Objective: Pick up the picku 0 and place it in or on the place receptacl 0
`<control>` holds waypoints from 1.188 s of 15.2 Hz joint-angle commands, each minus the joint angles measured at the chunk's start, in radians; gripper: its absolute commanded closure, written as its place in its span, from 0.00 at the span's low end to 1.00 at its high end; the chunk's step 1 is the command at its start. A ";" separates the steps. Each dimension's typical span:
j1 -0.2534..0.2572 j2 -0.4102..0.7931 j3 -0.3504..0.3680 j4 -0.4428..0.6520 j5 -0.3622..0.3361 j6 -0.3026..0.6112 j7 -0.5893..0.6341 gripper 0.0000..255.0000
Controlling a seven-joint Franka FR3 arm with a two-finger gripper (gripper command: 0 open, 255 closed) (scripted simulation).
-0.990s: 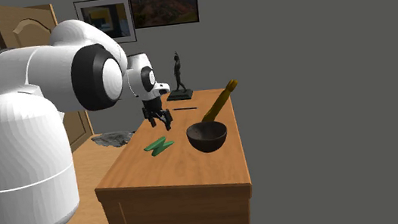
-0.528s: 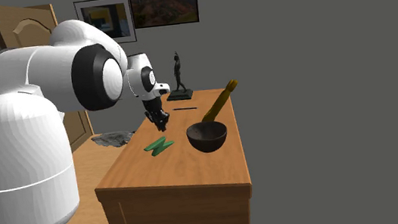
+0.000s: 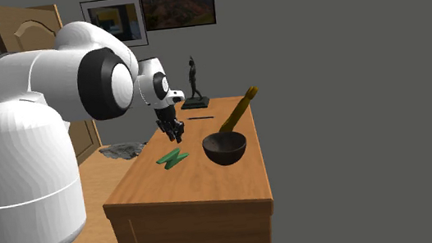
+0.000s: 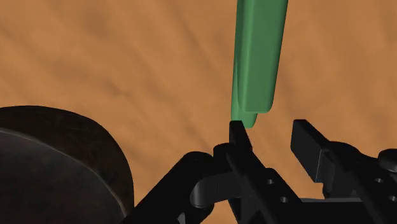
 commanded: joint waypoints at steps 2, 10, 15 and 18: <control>-0.011 0.029 0.005 -0.002 0.062 -0.034 -0.016 0.00; -0.018 0.086 0.007 -0.038 0.108 -0.008 -0.020 0.00; -0.016 0.103 0.005 -0.052 0.100 0.022 -0.015 0.00; -0.016 0.103 0.005 -0.052 0.100 0.022 -0.015 0.00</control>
